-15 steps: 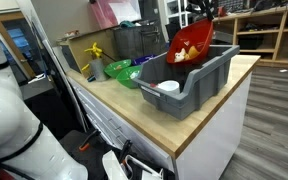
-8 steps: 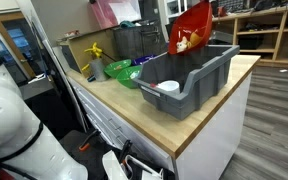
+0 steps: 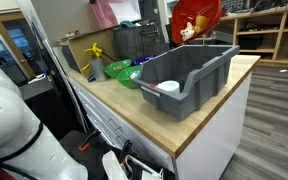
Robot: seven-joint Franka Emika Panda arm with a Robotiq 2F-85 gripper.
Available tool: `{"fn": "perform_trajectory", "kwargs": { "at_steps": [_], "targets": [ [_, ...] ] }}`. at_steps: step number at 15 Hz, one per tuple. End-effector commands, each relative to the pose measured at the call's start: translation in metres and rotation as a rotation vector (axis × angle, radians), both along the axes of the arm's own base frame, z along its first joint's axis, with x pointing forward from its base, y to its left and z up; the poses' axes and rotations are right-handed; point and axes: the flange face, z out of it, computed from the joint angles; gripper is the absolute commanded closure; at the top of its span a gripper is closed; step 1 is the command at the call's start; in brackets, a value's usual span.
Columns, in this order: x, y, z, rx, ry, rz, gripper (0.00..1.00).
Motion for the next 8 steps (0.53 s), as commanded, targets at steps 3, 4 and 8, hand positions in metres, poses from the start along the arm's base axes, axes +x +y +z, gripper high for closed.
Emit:
{"fn": "perform_trajectory", "kwargs": {
  "at_steps": [3,4,8],
  "targets": [
    [-0.055,0.016,0.008,-0.048,-0.01,0.114,0.99],
    [-0.063,0.019,0.005,-0.05,-0.005,0.124,0.99],
    [-0.085,0.028,-0.015,-0.047,-0.012,0.125,0.99]
  ]
}}
